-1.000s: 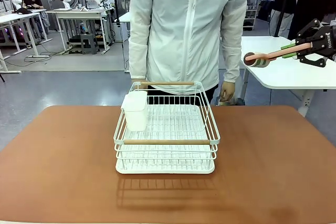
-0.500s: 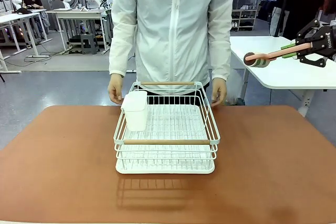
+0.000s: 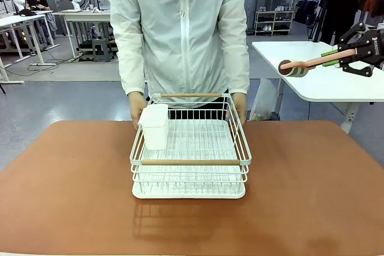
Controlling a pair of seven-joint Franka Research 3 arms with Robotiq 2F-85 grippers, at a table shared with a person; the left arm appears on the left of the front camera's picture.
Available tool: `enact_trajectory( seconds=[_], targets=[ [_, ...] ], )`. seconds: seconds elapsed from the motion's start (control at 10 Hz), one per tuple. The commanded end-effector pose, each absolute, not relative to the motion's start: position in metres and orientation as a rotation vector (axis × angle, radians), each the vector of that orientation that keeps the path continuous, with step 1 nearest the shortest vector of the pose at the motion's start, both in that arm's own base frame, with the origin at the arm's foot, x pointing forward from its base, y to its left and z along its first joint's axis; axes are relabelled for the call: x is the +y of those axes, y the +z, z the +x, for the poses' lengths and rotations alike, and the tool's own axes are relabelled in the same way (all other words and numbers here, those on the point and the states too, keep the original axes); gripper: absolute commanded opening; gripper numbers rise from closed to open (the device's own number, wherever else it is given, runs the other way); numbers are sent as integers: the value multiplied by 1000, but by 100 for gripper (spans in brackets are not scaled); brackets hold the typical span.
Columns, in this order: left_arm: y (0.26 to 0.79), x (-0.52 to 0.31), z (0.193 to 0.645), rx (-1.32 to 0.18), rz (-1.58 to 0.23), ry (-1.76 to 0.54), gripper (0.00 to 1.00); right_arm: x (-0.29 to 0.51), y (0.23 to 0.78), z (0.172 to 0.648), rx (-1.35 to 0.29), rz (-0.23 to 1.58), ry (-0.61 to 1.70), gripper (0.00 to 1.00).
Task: Clean the table.
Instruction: Clean the table with the Lint Roller when the human lifts the Dish drying rack.
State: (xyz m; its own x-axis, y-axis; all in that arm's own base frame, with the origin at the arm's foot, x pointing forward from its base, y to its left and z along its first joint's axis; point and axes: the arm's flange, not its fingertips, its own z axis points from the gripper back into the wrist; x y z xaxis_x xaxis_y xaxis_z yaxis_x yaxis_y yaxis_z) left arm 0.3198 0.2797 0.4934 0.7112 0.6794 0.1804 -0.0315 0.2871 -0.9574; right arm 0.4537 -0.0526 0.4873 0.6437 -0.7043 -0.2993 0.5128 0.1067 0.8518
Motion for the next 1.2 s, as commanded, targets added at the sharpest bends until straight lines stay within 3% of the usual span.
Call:
enact_trajectory(
  seconds=[0.0, 1.1],
  targets=[
    [496, 282, 319, -656, -1207, 520, 100, -50, 488, 454, -195, 1159, -899, 3],
    [496, 282, 319, -656, -1207, 520, 100, -50, 488, 454, -195, 1159, -899, 3]
  ],
)
